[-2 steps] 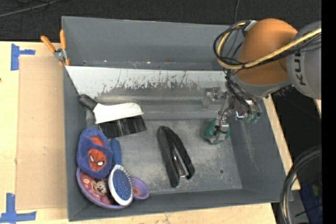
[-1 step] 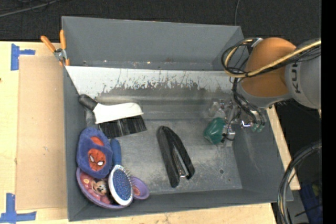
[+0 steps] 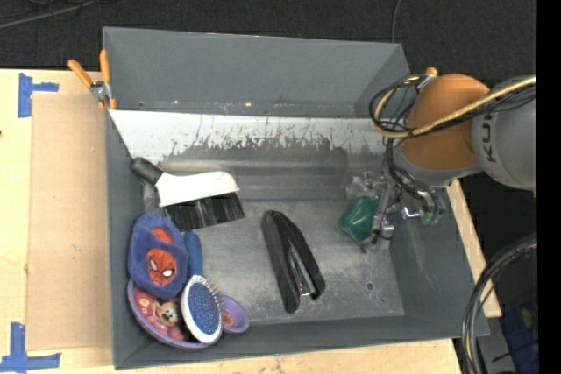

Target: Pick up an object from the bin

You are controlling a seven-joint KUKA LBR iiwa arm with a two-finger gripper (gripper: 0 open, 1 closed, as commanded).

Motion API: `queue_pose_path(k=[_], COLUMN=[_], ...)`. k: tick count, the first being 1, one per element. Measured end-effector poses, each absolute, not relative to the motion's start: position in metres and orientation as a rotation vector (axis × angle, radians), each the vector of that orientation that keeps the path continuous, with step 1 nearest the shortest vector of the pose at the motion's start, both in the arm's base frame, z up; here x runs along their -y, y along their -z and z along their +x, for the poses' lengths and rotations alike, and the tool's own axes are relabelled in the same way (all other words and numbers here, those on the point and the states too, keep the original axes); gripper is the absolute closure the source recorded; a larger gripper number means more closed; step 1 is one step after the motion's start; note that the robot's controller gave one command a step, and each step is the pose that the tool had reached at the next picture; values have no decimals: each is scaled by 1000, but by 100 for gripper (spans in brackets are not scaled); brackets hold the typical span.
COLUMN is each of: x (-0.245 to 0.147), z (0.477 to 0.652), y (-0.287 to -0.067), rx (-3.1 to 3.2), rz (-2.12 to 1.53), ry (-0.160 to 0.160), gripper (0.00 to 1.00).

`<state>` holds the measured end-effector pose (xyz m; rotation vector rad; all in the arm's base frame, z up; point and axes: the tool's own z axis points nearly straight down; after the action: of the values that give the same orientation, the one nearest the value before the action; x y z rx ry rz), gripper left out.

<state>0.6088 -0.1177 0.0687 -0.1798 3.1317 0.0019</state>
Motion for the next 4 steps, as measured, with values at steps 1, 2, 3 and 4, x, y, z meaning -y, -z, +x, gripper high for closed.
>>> queue_pose_path(k=[1,2,3,4], x=[118,117,117,117], z=[606,609,607,607], y=[-75,-70,-73,-73], rx=[-3139,-3133,-3137,-3137], rz=[-113,-164,-124,-125], ry=[-2,-3,-3,-3], gripper=[0,0,100,100])
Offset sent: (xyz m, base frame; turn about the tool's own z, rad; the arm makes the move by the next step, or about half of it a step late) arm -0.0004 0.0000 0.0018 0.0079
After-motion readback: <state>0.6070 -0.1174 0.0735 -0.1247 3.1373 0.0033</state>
